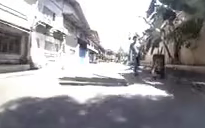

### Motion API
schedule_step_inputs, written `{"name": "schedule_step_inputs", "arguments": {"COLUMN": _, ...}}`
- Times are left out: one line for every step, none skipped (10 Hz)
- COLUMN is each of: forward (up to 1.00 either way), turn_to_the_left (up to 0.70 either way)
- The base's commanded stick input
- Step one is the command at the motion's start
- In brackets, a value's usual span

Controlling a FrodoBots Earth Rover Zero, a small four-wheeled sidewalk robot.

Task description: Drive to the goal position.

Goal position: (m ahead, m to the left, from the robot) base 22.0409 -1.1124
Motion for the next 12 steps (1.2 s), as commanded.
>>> {"name": "schedule_step_inputs", "arguments": {"forward": 1.00, "turn_to_the_left": 0.00}}
{"name": "schedule_step_inputs", "arguments": {"forward": 1.00, "turn_to_the_left": 0.00}}
{"name": "schedule_step_inputs", "arguments": {"forward": 1.00, "turn_to_the_left": 0.00}}
{"name": "schedule_step_inputs", "arguments": {"forward": 1.00, "turn_to_the_left": 0.00}}
{"name": "schedule_step_inputs", "arguments": {"forward": 1.00, "turn_to_the_left": 0.00}}
{"name": "schedule_step_inputs", "arguments": {"forward": 1.00, "turn_to_the_left": 0.00}}
{"name": "schedule_step_inputs", "arguments": {"forward": 1.00, "turn_to_the_left": 0.00}}
{"name": "schedule_step_inputs", "arguments": {"forward": 1.00, "turn_to_the_left": -0.14}}
{"name": "schedule_step_inputs", "arguments": {"forward": 1.00, "turn_to_the_left": -0.40}}
{"name": "schedule_step_inputs", "arguments": {"forward": 1.00, "turn_to_the_left": -0.40}}
{"name": "schedule_step_inputs", "arguments": {"forward": 1.00, "turn_to_the_left": -0.40}}
{"name": "schedule_step_inputs", "arguments": {"forward": 1.00, "turn_to_the_left": -0.40}}
